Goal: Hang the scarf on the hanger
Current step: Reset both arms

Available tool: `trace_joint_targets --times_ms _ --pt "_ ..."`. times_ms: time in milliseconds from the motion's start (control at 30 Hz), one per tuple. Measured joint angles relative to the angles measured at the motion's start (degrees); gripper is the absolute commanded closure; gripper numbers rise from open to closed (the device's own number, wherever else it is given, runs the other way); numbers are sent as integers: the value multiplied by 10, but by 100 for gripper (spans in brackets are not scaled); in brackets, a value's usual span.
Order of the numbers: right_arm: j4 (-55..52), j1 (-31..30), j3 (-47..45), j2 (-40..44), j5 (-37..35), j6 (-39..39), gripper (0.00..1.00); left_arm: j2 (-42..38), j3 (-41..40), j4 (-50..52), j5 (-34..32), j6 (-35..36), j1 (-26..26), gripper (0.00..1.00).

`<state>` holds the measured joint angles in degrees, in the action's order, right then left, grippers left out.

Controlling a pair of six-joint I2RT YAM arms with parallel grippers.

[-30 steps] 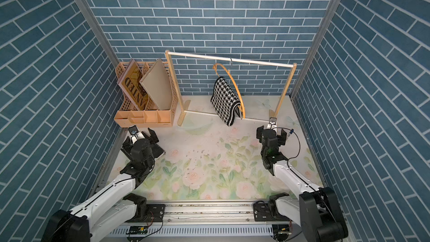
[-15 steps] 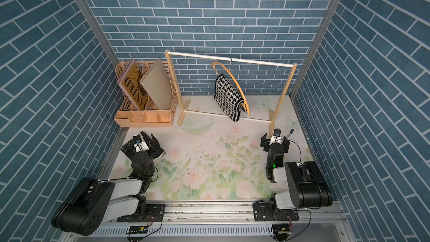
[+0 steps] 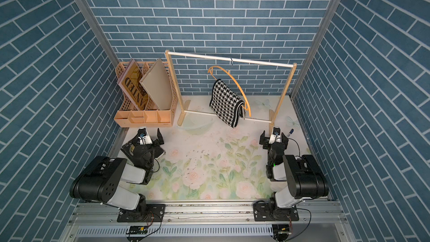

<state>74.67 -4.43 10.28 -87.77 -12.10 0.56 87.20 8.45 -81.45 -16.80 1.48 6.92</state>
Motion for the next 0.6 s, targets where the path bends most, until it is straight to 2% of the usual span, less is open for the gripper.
trace_joint_targets --times_ms 600 --pt "4 0 1 0 10 -6 0 0 0 11 14 -3 -3 0"
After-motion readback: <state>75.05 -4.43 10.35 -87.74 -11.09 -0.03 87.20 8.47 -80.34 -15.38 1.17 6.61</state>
